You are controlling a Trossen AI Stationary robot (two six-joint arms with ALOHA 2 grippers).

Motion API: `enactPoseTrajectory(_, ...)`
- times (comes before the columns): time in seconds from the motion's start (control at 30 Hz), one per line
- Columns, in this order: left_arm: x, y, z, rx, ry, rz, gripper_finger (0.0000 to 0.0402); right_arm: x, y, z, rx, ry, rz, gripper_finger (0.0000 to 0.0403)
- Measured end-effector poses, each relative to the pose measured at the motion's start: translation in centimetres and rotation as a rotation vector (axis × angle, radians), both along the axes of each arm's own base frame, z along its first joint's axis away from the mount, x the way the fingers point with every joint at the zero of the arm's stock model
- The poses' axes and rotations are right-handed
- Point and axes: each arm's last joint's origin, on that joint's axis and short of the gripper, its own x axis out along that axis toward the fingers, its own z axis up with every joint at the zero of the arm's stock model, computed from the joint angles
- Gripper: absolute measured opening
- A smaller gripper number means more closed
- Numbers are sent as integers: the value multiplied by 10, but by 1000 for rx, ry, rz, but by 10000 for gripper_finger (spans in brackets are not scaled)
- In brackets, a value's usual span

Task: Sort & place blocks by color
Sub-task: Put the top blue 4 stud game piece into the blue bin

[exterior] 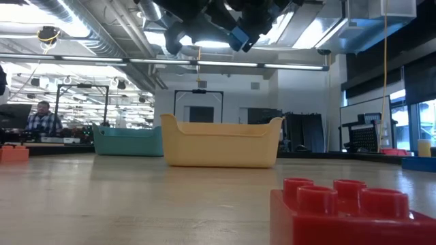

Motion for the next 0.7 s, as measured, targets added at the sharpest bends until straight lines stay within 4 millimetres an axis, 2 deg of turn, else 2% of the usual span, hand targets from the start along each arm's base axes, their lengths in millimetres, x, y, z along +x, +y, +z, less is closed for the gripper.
enactPoseTrajectory(0.17, 0, 0, 1, 11, -9, 21, 116, 0, 0, 1, -2, -2, -1, 0)
enactPoseTrajectory(0.33, 1, -1, 1, 16, -9, 25, 84, 0, 0, 1, -5, -3, 3, 0)
enactPoseTrajectory(0.7, 1, -5, 1, -11, -14, 58, 84, 0, 0, 1, -5, -3, 3, 34)
